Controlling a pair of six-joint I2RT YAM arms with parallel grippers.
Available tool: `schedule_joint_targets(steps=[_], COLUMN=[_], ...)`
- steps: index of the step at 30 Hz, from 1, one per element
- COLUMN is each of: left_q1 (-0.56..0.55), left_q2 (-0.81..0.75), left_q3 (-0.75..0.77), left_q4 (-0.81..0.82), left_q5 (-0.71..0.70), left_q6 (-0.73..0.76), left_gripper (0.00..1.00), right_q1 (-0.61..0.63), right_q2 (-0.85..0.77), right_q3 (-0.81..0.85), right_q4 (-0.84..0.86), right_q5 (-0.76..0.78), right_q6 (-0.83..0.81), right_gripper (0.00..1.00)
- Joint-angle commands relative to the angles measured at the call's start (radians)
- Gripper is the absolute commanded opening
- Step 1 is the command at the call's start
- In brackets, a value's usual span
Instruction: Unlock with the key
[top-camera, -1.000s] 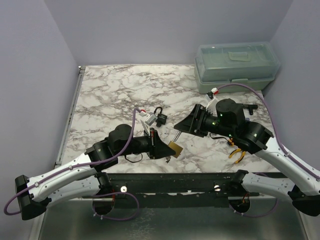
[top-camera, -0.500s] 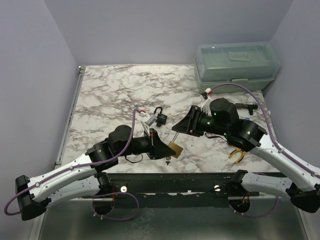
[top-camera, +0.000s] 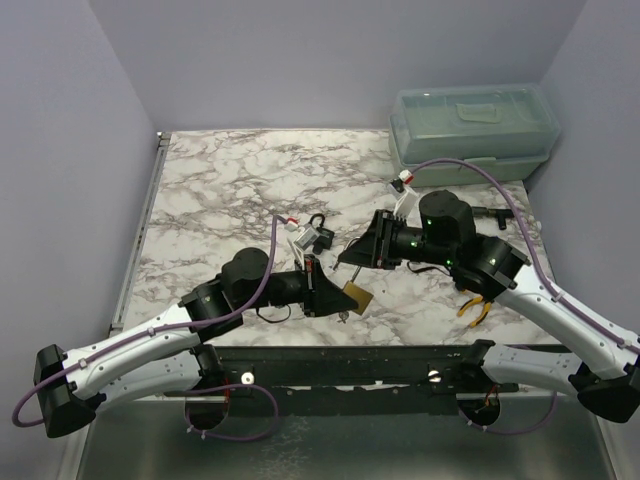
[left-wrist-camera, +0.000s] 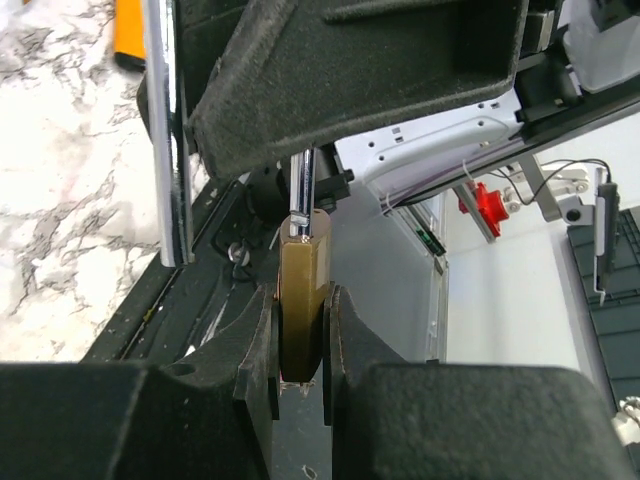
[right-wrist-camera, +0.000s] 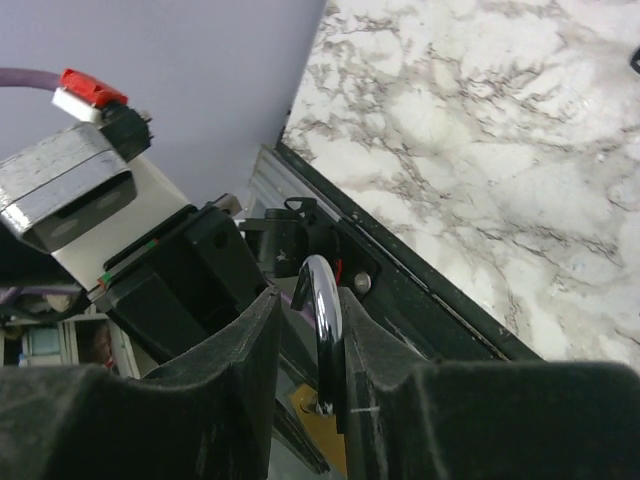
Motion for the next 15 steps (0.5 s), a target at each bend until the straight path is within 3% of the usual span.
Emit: schedule_joint_targets(steps=[1,15], left_q1=[-0.006,-0.006], left_q2=[-0.003,-0.040], left_q3=[-0.002,-0.027], left_q4=[0.111,0.098], left_q5=[0.071,0.007], left_q6=[-0.011,-0.004], left_gripper=[0.00,0.00], right_q1=[0.004,0.005], right_q2=[-0.014,-0.050], right_q3=[0.045,0.058], right_q4=[0.129,0.080], right_q5=[-0.148,-0.118], right_q6=[-0.071,-0.104], right_gripper=[0.32,0.26])
